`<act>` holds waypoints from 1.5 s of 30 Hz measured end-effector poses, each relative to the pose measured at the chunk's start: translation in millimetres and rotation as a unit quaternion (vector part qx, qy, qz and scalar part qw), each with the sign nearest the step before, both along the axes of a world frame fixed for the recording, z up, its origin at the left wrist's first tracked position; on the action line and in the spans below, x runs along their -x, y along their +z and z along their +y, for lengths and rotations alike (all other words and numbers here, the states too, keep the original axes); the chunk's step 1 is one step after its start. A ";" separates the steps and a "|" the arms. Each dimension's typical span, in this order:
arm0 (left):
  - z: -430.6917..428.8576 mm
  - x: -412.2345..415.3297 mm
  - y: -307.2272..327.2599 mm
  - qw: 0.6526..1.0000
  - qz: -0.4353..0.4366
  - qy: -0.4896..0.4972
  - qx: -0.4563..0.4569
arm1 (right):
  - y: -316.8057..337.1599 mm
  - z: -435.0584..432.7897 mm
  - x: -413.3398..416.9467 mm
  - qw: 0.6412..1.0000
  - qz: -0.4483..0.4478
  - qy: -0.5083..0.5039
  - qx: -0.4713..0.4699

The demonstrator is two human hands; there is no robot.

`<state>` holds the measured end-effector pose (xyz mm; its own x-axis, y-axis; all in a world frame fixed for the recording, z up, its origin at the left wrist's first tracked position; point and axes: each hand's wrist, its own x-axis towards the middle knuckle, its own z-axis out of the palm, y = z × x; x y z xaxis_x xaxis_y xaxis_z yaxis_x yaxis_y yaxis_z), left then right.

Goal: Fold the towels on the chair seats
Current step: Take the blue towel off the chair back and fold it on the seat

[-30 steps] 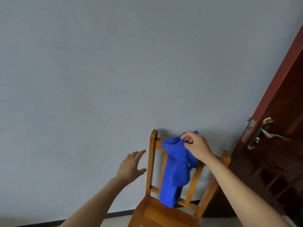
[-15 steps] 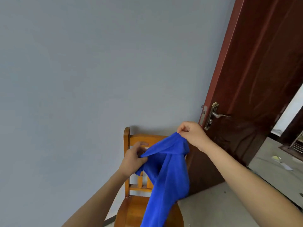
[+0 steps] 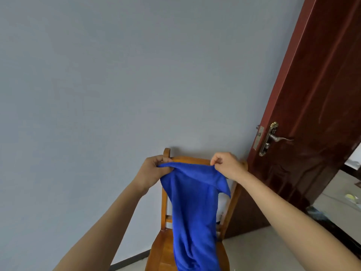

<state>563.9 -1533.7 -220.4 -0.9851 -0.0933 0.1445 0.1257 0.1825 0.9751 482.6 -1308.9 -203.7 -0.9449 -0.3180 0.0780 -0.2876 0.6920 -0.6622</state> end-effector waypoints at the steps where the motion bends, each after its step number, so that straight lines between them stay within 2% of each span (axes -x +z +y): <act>1: -0.8 1.1 0.9 1.000 -0.011 0.002 0.002 | -4.7 -7.7 -4.3 1.000 -0.001 0.017 -0.016; 4: -1.7 4.3 0.7 0.999 -0.041 0.010 0.025 | -14.9 -33.3 -24.6 0.996 -0.018 0.092 -0.011; 7: -1.6 6.4 -1.3 0.996 -0.061 0.016 0.064 | -31.6 -54.3 -43.7 0.985 -0.075 0.148 -0.046; 9: -1.8 5.9 -1.7 0.994 -0.066 0.013 0.082 | -50.7 -65.6 -51.3 0.985 -0.093 0.135 -0.052; 12: -3.4 4.3 -1.8 0.994 -0.069 0.007 0.078 | -75.2 -82.0 -60.2 0.992 -0.093 0.087 0.018; 14: -4.7 2.9 -1.4 0.995 -0.072 0.016 0.075 | -81.3 -91.3 -67.2 0.994 -0.061 0.061 0.062; 17: -8.9 0.2 -0.4 0.994 -0.065 0.030 0.086 | -79.7 -98.3 -75.0 0.996 -0.002 0.040 0.075; 21: -21.1 -5.9 2.6 0.995 -0.053 0.042 0.068 | -77.1 -89.2 -69.9 0.994 -0.050 0.049 0.083; 26: -38.5 -13.1 -0.1 0.995 -0.063 0.034 0.063 | -64.0 -66.8 -56.0 0.974 -0.155 0.025 0.162; 29: -44.5 -16.3 -7.2 0.992 -0.092 0.030 0.084 | -52.3 -62.2 -50.3 0.969 -0.157 -0.003 0.188; 31: -47.0 -17.8 -12.9 0.991 -0.100 0.031 0.089 | -47.1 -59.6 -47.6 0.979 -0.125 0.008 0.159; 33: -48.8 -20.7 -18.2 0.987 -0.088 0.015 0.134 | -43.0 -55.9 -46.4 0.989 -0.095 0.047 0.103; 34: -49.9 -22.1 -20.3 0.979 -0.075 -0.010 0.188 | -41.3 -52.9 -46.1 0.991 -0.090 0.072 0.073; 36: -50.9 -26.2 -22.6 0.947 -0.052 -0.074 0.310 | -39.2 -45.6 -46.4 0.988 -0.087 0.129 0.007; 39: -51.8 -30.4 -20.9 0.903 -0.030 -0.140 0.406 | -38.9 -35.3 -47.2 0.981 -0.069 0.155 -0.098; 43: -55.6 -26.1 -22.6 0.856 0.032 -0.108 0.504 | -41.3 -33.0 -50.9 0.983 -0.088 0.134 -0.084; 45: -57.2 -23.1 -25.9 0.856 0.049 -0.078 0.509 | -43.6 -36.2 -52.0 0.984 -0.086 0.130 -0.081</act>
